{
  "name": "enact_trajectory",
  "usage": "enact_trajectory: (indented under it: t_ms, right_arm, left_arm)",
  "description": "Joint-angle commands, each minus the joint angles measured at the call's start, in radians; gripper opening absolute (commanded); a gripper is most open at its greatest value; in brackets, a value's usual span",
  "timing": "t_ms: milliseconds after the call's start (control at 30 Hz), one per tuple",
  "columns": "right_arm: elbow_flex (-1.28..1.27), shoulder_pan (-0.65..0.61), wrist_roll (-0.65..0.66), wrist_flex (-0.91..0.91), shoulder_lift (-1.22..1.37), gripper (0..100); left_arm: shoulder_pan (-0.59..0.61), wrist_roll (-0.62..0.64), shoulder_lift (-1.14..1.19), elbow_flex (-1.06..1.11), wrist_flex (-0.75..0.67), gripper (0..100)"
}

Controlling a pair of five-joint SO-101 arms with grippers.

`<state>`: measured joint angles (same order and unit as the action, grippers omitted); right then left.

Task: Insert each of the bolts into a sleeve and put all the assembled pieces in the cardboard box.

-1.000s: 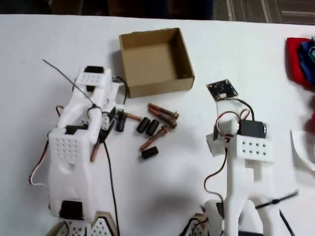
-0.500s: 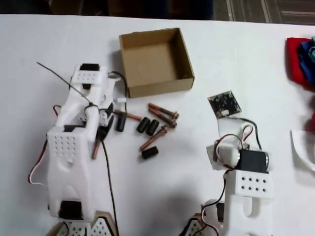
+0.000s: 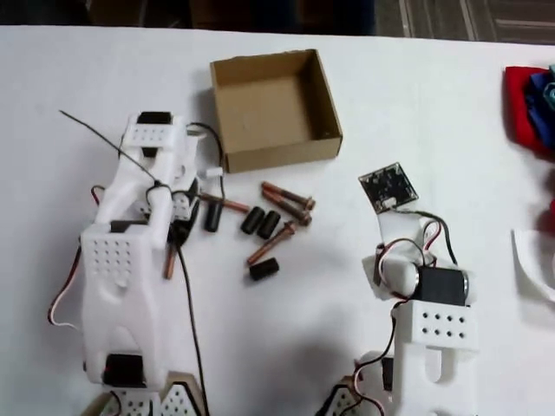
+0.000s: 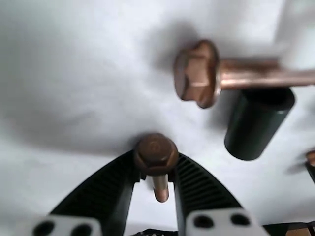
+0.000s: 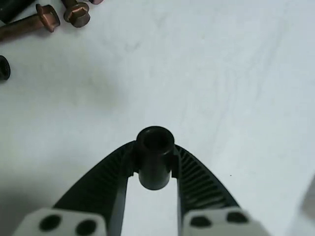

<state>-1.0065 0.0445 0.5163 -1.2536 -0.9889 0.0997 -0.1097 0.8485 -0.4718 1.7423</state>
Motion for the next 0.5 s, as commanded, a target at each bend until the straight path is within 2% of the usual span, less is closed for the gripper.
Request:
enact_trajectory:
  t_ms: [0, 167, 333, 467]
  right_arm:
    - [0.005, 0.001, 0.002, 0.015, -0.027, 2.1]
    - [0.003, 0.001, 0.0, 0.028, -0.027, 2.1]
    - [0.008, -0.002, -0.023, 0.097, 0.007, 2.1]
    - [0.009, -0.076, -0.055, 0.134, 0.136, 2.1]
  left_arm:
    - [0.02, 0.014, -0.011, -0.079, -0.029, 2]
    - [0.021, 0.012, -0.086, -0.136, 0.035, 3]
    - [0.052, 0.011, -0.308, -0.139, 0.038, 3]
    - [0.055, 0.009, -0.523, -0.084, 0.035, 3]
